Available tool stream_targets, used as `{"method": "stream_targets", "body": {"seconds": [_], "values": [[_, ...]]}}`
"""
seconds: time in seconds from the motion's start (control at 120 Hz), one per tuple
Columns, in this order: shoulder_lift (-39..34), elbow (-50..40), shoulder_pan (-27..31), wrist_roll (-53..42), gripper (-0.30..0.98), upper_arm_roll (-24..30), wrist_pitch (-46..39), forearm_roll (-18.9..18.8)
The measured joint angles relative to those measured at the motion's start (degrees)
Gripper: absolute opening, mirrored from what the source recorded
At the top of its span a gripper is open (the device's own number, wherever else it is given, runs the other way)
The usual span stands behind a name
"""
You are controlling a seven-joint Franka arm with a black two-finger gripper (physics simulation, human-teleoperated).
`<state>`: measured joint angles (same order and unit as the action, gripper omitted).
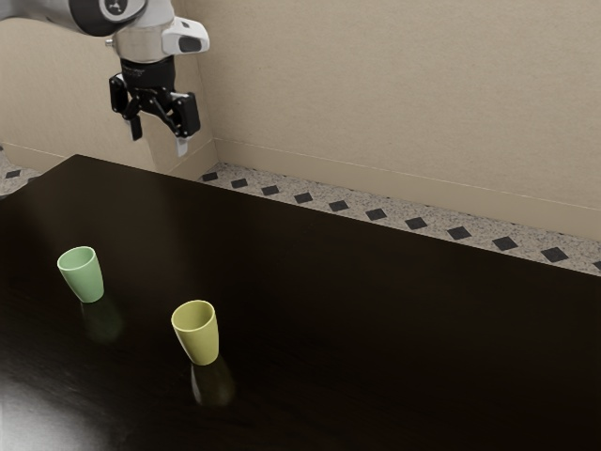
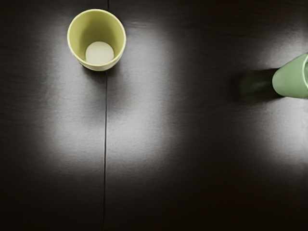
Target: Place the right cup onto the left cup
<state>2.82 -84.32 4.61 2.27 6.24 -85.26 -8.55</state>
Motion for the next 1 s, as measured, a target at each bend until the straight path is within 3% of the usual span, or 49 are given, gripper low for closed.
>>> {"method": "stream_targets", "body": {"seconds": [0.192, 1.0], "values": [[0.28, -3.58, 3.69, -0.59, 0.69, 0.40, -2.30, 0.02], [-4.29, -35.84, 0.55, 8.53, 0.69, 7.43, -27.19, 4.90]]}}
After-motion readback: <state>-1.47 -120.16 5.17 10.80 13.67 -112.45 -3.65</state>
